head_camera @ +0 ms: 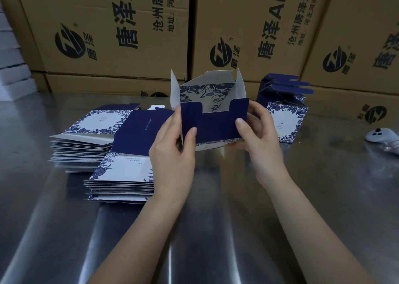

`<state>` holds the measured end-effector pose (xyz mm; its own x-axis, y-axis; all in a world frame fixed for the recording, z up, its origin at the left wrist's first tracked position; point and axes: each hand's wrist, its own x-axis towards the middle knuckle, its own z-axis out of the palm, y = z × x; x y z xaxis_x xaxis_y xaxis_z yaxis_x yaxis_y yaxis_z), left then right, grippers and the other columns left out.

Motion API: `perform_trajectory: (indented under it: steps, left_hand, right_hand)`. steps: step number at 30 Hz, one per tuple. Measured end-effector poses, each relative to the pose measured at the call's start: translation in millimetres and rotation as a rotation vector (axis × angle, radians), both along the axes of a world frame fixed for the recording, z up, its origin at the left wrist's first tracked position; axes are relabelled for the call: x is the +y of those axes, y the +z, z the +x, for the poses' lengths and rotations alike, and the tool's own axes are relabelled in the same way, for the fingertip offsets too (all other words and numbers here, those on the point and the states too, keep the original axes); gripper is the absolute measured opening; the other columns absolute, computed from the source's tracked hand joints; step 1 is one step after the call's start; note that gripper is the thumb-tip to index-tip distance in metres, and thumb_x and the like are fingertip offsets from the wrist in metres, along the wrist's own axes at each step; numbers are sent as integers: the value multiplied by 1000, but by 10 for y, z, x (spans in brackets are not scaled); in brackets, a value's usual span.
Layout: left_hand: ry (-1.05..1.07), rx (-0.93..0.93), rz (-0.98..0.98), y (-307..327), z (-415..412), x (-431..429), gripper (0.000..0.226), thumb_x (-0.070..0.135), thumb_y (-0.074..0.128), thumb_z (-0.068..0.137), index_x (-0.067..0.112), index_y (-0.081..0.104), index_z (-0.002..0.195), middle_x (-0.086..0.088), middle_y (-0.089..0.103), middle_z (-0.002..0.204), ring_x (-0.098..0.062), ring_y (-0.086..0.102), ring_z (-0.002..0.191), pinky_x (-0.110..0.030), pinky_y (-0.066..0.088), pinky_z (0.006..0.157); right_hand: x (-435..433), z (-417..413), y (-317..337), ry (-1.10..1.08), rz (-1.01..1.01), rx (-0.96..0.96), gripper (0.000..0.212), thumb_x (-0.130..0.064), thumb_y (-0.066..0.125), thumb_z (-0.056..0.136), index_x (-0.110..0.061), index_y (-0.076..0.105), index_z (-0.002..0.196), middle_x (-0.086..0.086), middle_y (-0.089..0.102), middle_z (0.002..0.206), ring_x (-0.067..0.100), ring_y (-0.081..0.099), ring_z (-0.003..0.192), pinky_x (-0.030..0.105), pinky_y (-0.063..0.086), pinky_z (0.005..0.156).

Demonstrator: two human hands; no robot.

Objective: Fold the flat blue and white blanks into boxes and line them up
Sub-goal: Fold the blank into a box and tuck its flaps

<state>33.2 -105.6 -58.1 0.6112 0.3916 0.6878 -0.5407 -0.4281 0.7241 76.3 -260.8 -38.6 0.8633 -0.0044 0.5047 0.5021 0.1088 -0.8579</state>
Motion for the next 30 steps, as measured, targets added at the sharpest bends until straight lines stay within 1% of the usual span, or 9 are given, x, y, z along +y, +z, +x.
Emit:
perform_trajectory:
  steps: [3,7,10,12,16,19,21,26,30]
  left_hand:
    - [29,2,1,-18,8,-17,48,8,61,96,9,51,143,-3,62,134,-13,55,126,-41,48,105]
    - [27,-3,1,-21,1,-32,49,6,63,95,11,52,142,-2,62,134,-11,56,126,-38,48,105]
    - [18,-3,1,-23,-10,-30,47,5,63,95,11,55,140,-1,63,133,-9,56,125,-33,48,104]
    - [8,-4,1,-28,-10,-29,46,4,63,95,11,56,139,-1,63,133,-10,57,125,-32,48,104]
    - [16,-11,-48,-20,-7,-36,47,4,64,93,15,57,138,0,65,131,-11,58,123,-27,47,103]
    - [36,-24,-55,-17,-7,-41,49,5,66,92,17,56,138,11,62,130,-2,56,123,-19,46,102]
    - [81,-57,-21,-23,1,-34,51,4,67,91,15,55,139,26,55,125,13,52,118,-13,44,99]
    - [162,-103,-30,-29,33,-8,50,2,68,89,13,57,137,12,59,124,-13,60,115,-37,50,94]
    - [161,-131,-24,-53,44,-20,43,1,66,88,13,62,130,21,57,122,-1,54,116,-24,47,95]
  right_hand:
    - [10,-7,-38,-103,-71,-128,57,-20,61,92,-46,33,135,1,52,135,13,55,120,50,50,96]
    - [-50,16,-38,-242,-368,-423,68,-8,57,92,-42,28,143,-5,40,142,15,48,124,42,54,90]
    - [-87,26,-36,-346,-509,-532,52,-14,53,90,-29,44,138,1,42,137,7,44,122,17,48,83]
    - [-112,20,-12,-405,-531,-511,42,-23,53,87,-24,54,129,0,46,129,0,46,114,11,45,80]
    - [-174,18,14,-462,-502,-365,38,-32,61,85,-26,49,120,-19,51,110,13,59,96,43,55,74]
    - [-149,5,-11,-482,-495,-341,42,-37,65,83,-29,44,119,-33,48,104,10,60,90,44,55,70]
    - [-102,-6,-37,-479,-481,-361,44,-34,67,84,-29,42,120,-28,49,105,14,62,93,47,55,69]
    - [11,-32,-58,-506,-477,-438,55,-21,70,84,-30,36,126,-16,48,121,21,61,102,48,55,73]
    - [53,-47,-94,-433,-448,-450,70,-7,66,85,-33,29,138,-14,41,140,18,52,123,46,55,84]
